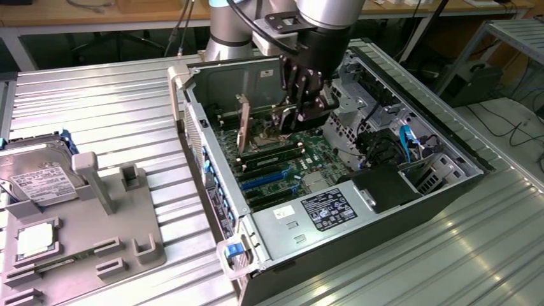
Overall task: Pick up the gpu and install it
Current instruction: 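Insert the gpu into the slot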
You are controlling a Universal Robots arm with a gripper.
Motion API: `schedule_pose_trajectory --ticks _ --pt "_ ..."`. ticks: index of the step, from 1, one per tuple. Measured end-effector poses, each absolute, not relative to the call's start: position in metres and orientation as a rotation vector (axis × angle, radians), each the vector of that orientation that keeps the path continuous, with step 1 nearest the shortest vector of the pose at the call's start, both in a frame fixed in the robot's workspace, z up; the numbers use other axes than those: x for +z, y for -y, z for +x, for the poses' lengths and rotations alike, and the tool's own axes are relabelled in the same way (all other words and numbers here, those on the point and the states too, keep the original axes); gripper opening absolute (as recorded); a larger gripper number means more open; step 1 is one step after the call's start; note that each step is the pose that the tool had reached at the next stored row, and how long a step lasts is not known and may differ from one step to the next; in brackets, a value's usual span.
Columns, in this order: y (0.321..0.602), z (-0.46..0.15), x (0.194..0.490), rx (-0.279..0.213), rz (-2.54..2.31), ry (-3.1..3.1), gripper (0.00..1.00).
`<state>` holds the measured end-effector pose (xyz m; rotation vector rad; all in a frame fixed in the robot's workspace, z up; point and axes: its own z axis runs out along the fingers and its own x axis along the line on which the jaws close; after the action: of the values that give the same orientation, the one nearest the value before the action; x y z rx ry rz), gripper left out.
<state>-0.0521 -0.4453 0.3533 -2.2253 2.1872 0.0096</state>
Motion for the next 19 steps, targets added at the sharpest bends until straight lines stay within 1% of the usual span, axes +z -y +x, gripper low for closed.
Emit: schedule_pose_trajectory --ticks 19 --pt "0.446 -0.063 0.332 0.008 -2.184 -2.229 0.28"
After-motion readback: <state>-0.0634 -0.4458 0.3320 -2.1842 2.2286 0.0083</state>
